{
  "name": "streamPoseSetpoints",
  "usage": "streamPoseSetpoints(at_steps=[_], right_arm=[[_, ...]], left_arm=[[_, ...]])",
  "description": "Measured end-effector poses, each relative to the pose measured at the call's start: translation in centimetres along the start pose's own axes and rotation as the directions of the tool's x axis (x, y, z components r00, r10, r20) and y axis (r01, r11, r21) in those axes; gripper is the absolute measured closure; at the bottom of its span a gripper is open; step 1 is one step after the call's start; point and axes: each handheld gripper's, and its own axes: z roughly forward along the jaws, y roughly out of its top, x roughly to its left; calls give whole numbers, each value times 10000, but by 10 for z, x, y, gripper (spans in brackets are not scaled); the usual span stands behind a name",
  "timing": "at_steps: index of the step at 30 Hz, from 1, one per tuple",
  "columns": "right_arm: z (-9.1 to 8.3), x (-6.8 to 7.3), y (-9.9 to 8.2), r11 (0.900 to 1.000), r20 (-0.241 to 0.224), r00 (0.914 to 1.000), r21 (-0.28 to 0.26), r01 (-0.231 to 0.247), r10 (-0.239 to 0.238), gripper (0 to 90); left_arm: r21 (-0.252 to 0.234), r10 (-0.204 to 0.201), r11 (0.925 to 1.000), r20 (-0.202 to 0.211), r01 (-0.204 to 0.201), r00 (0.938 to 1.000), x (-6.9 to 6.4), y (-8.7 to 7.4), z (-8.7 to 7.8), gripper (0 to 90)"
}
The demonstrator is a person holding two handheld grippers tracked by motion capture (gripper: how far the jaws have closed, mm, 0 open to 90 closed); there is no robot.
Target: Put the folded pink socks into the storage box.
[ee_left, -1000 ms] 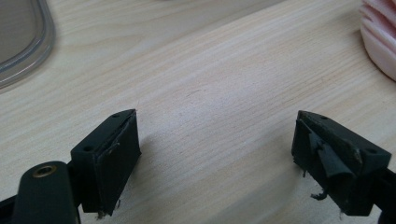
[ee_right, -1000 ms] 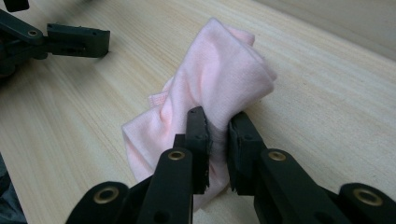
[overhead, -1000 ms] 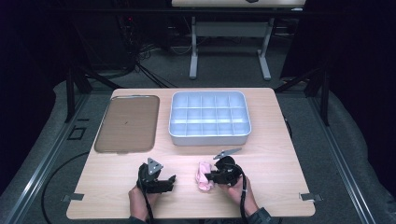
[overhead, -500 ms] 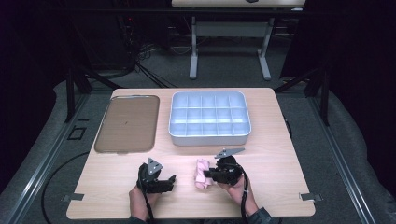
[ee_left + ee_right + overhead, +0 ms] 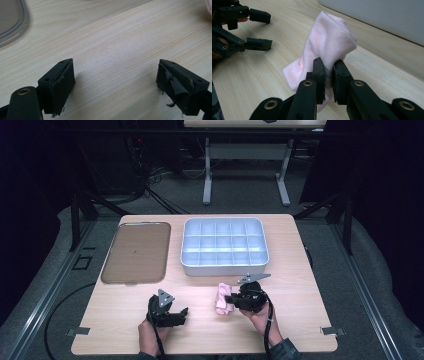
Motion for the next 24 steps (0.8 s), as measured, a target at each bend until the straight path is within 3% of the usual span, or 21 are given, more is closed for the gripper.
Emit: streamPoseSetpoints(at_steps=[11,19,24], right_arm=[[-8,-13,5,9998,384,9992,-178,-54,61,820],[-22,-20,8,9996,734,9973,-278,-65,86,821],[-32,-23,10,9981,868,9962,-611,-63,116,820]], left_arm=[[0,-5,10000,-3,5,10000,0,0,0,149],[1,-7,10000,-7,7,10000,0,0,0,149],[-1,-10,10000,-9,10,10000,0,0,0,149]])
